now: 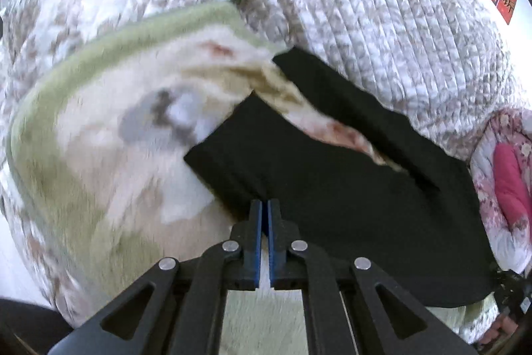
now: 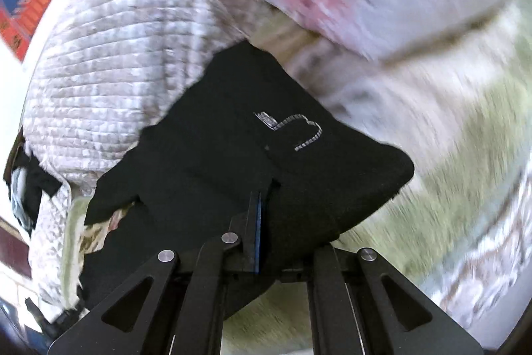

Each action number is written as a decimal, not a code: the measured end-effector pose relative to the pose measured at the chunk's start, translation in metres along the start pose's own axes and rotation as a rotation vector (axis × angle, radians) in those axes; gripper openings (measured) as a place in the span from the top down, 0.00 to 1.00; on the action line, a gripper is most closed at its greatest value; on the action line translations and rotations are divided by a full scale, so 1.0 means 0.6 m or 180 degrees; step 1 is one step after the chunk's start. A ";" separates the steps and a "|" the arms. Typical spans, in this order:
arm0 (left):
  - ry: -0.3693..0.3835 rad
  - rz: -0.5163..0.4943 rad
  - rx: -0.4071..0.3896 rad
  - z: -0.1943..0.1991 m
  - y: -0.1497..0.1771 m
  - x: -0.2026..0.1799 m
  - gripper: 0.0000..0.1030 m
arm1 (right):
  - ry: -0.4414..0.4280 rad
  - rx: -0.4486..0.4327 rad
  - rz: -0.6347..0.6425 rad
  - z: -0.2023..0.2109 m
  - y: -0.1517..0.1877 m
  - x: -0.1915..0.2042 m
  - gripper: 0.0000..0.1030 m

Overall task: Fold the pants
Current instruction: 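Lift the held pants edge with both grippers and fold it over the pants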

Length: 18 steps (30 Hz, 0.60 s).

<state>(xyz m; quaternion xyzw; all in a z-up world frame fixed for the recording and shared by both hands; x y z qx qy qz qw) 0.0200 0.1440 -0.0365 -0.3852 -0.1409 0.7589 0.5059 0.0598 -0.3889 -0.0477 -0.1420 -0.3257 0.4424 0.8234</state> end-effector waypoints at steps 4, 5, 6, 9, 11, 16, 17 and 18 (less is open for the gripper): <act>0.0021 0.0012 -0.0084 0.032 0.008 -0.008 0.96 | -0.0075 -0.0061 0.0016 0.028 0.005 0.005 0.96; 0.0037 0.0010 -0.0102 0.042 0.011 -0.009 0.96 | -0.0089 -0.0072 0.0026 0.035 0.007 0.007 0.96; 0.0024 0.0002 -0.0133 0.051 0.014 -0.009 0.96 | -0.0064 -0.0080 0.0052 0.040 0.010 0.007 0.96; -0.0057 0.0035 -0.0085 0.054 0.031 0.002 0.96 | 0.0150 0.0096 0.0117 0.011 0.029 -0.012 0.95; -0.0143 0.0131 0.0143 0.029 0.052 0.022 0.95 | 0.0097 0.0225 -0.0012 -0.004 0.038 -0.021 0.93; -0.0076 0.0419 0.0153 0.019 0.043 0.046 0.86 | 0.0029 0.0053 -0.0073 0.020 0.027 -0.020 0.82; -0.0075 0.0454 0.0151 0.017 0.040 0.050 0.84 | 0.0003 0.0017 -0.0133 0.025 0.024 -0.022 0.82; -0.0088 0.0511 0.0143 0.014 0.037 0.057 0.83 | -0.0009 -0.0005 -0.0167 0.028 0.022 -0.023 0.82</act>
Point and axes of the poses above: each gripper's, at about its wrist camera, not at the fingertips, and z roughly against the way its jaws point, x to its left, y to its underside, the point moved 9 cm from there along -z, roughly the way its jaws point, and after that the axes turned 11 degrees about y, right-handed, at the moved point
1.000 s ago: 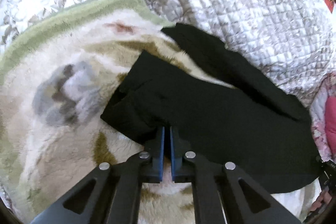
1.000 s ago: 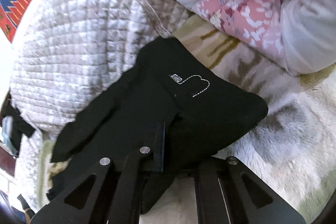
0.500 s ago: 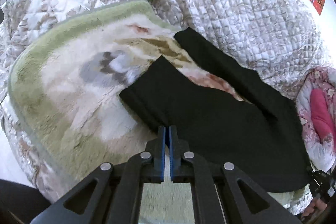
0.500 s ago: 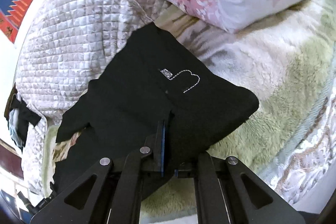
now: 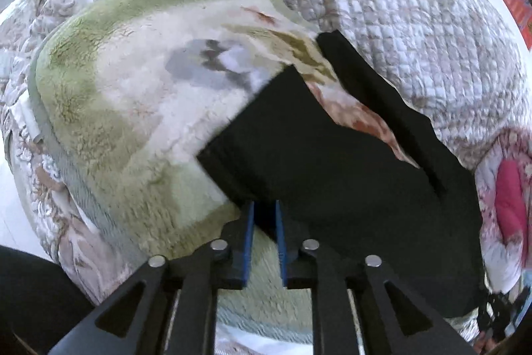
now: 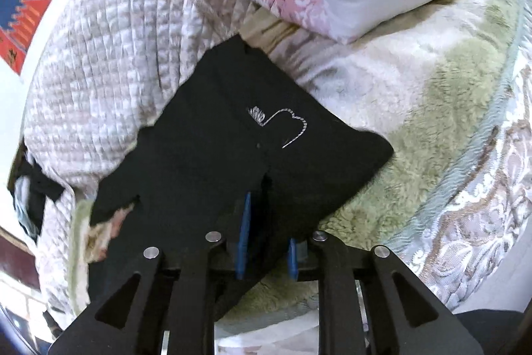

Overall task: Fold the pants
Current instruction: 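Lift the held pants edge with both grippers and fold it over the pants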

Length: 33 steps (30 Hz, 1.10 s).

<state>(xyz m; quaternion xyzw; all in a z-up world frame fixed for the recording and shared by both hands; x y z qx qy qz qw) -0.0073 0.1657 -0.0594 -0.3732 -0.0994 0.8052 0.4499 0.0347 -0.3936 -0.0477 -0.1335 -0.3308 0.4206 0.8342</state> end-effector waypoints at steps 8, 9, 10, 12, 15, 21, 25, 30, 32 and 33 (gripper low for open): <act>-0.0153 -0.0123 -0.0172 -0.003 -0.036 -0.007 0.96 | -0.0069 -0.0020 -0.0214 -0.005 -0.011 -0.004 0.85; -0.0170 -0.0135 -0.0211 0.004 -0.039 -0.006 0.97 | -0.0065 -0.0081 -0.0199 0.002 -0.012 -0.005 0.99; -0.0193 -0.0150 -0.0267 0.014 -0.040 -0.007 0.97 | -0.0072 -0.0151 -0.0169 0.013 -0.014 -0.004 0.99; -0.0232 -0.0184 -0.0386 0.037 -0.044 -0.007 0.97 | -0.0064 -0.0216 -0.0186 0.027 -0.016 -0.004 0.99; -0.0337 -0.0258 -0.0481 0.055 -0.042 -0.006 0.97 | 0.0159 -0.0033 -0.0231 0.005 0.002 -0.022 0.99; -0.0501 -0.0209 -0.0285 0.047 -0.019 0.016 0.95 | 0.0276 -0.0001 -0.0293 0.015 0.013 -0.025 0.86; -0.0796 -0.0068 -0.0495 0.088 -0.033 0.043 0.95 | 0.0618 -0.0391 -0.0268 0.063 -0.005 -0.043 0.64; -0.0597 -0.0497 -0.0602 0.095 -0.068 -0.016 0.92 | 0.0566 -0.0533 0.0184 0.067 -0.033 0.001 0.62; -0.0431 -0.0666 -0.0468 0.067 -0.087 -0.049 0.65 | 0.0418 -0.0449 0.0443 0.053 -0.037 0.040 0.62; -0.0368 -0.0754 -0.0413 0.051 -0.100 -0.062 0.57 | 0.0375 -0.0423 0.0559 0.046 -0.038 0.059 0.62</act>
Point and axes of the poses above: each gripper's, at about its wrist camera, not at the fingertips, and z roughly against the way its jaws point, x to its left, y to its underside, the point moved 9 cm from there along -z, roughly the way its jaws point, and after that the axes turned 11 degrees about y, right-handed, at the moved point
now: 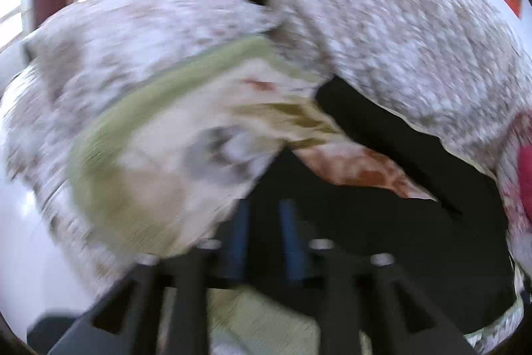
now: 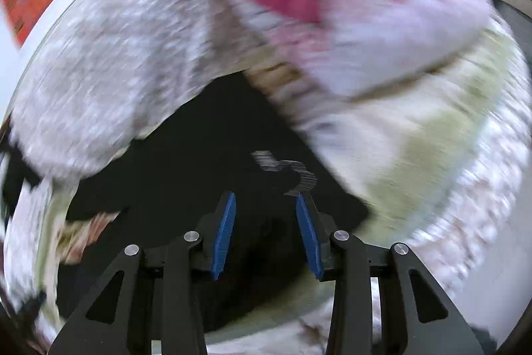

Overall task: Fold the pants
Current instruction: 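Lift the held pants edge with both grippers and fold it over the pants, then open both grippers to release the folded pants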

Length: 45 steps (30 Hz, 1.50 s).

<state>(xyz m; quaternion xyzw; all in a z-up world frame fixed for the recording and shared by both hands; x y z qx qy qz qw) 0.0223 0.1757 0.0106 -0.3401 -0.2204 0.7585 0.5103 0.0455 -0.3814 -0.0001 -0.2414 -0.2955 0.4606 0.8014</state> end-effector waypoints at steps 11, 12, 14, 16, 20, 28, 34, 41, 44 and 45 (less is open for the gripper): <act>-0.0674 -0.0614 0.0425 -0.133 -0.016 0.006 0.92 | -0.0463 0.0007 0.0841 -0.065 0.000 0.167 0.62; -0.0643 -0.0557 0.0356 -0.126 -0.021 0.008 0.95 | -0.0445 0.0003 0.0859 -0.068 0.006 0.166 0.62; -0.0639 -0.0439 0.0161 -0.107 -0.032 0.016 0.98 | -0.0368 0.0066 0.0828 -0.080 0.014 0.154 0.62; -0.0648 -0.0419 0.0076 -0.098 -0.035 0.021 0.98 | -0.0335 0.0111 0.0752 -0.086 0.011 0.142 0.62; -0.0684 -0.0409 0.0179 -0.119 -0.026 0.022 0.98 | -0.0109 0.0220 0.0717 -0.105 0.012 0.120 0.62; -0.0659 -0.0153 0.0062 -0.097 -0.035 0.035 0.97 | 0.0000 0.0103 0.0792 -0.098 0.008 0.111 0.62; 0.0002 -0.0435 -0.0065 -0.070 -0.026 -0.053 0.72 | -0.0147 0.0058 0.0887 -0.088 0.020 0.126 0.61; 0.0568 -0.0984 0.0370 -0.104 0.050 -0.170 0.65 | -0.0258 0.0097 0.1308 -0.089 0.057 0.172 0.52; 0.0549 -0.1062 0.0638 -0.131 0.084 -0.181 0.65 | -0.0170 0.0285 0.1505 -0.111 0.082 0.178 0.52; 0.0534 -0.1054 0.0684 -0.138 0.092 -0.182 0.65 | -0.0115 0.0353 0.1553 -0.120 0.088 0.176 0.52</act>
Point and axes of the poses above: each gripper's, at about its wrist camera, not at the fingertips, and z roughly against the way its jaws point, x to its left, y to its underside, the point moved 9 cm from there along -z, roughly the way its jaws point, and after that the axes turned 11 degrees about y, right-handed, at the moved point
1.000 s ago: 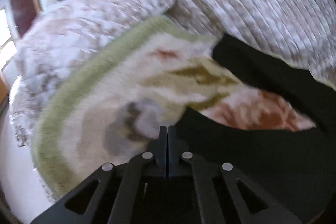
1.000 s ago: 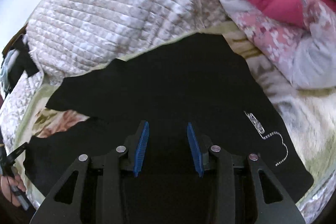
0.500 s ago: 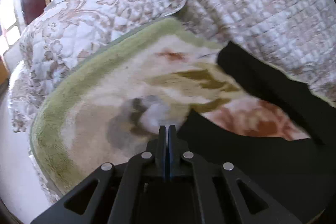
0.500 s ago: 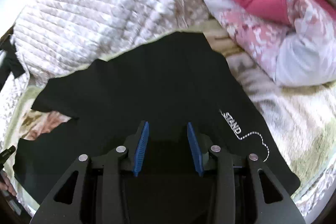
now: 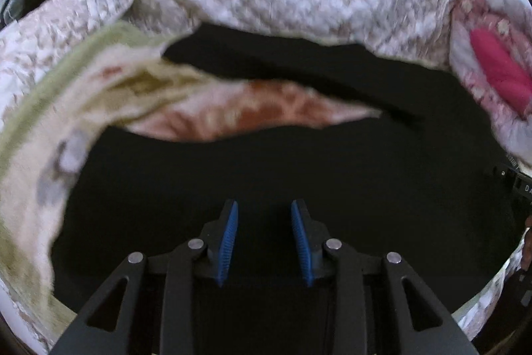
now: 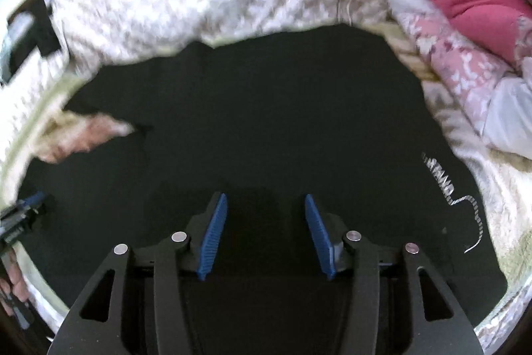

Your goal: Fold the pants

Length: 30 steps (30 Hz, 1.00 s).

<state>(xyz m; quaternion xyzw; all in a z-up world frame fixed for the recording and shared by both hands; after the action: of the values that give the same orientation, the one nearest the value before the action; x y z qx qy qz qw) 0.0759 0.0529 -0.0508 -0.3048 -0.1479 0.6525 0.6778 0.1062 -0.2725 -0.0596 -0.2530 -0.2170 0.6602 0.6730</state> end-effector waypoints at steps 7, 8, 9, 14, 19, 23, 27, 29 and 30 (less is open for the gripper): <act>-0.0056 -0.0041 -0.0041 0.003 0.000 -0.009 0.62 | -0.0084 -0.0104 0.0005 0.013 0.002 0.003 0.50; -0.0058 -0.0045 -0.0044 0.004 -0.001 -0.006 0.62 | -0.0098 -0.0128 0.0008 0.015 0.000 0.003 0.50; -0.0058 -0.0050 -0.0048 0.005 0.000 -0.008 0.62 | -0.0117 -0.0159 0.0021 0.018 -0.001 0.005 0.50; -0.0027 -0.0139 -0.0090 0.014 -0.005 -0.019 0.62 | -0.0214 -0.0210 0.0121 0.028 -0.006 0.026 0.50; -0.0026 -0.0212 -0.0015 0.008 -0.005 -0.033 0.62 | -0.0293 -0.0134 0.0202 0.025 -0.001 0.039 0.50; 0.0046 -0.0297 0.0076 0.003 -0.017 -0.044 0.62 | -0.0370 -0.0094 0.0307 0.031 -0.014 0.043 0.50; 0.0096 -0.0380 0.0057 0.001 -0.059 -0.048 0.62 | -0.0481 -0.0083 0.0441 0.029 -0.046 0.044 0.48; 0.0127 -0.0388 0.0052 -0.007 -0.086 -0.045 0.62 | -0.0547 -0.0077 0.0479 0.020 -0.070 0.038 0.46; 0.0125 -0.0395 0.0059 -0.014 -0.101 -0.042 0.62 | -0.0570 -0.0079 0.0496 0.014 -0.081 0.034 0.46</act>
<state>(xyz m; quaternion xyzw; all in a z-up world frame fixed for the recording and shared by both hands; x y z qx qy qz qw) 0.1263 0.0289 -0.0156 -0.3015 -0.1471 0.6045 0.7225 0.1394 -0.2515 -0.0234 -0.2174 -0.2642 0.7278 0.5944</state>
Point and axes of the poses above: each gripper's, at about its wrist camera, not at the fingertips, and z roughly against the way its jaws point, x to its left, y to its underside, the point moved 9 cm from there along -z, roughly the way its jaws point, and after that the axes turned 11 degrees about y, right-handed, at the moved point
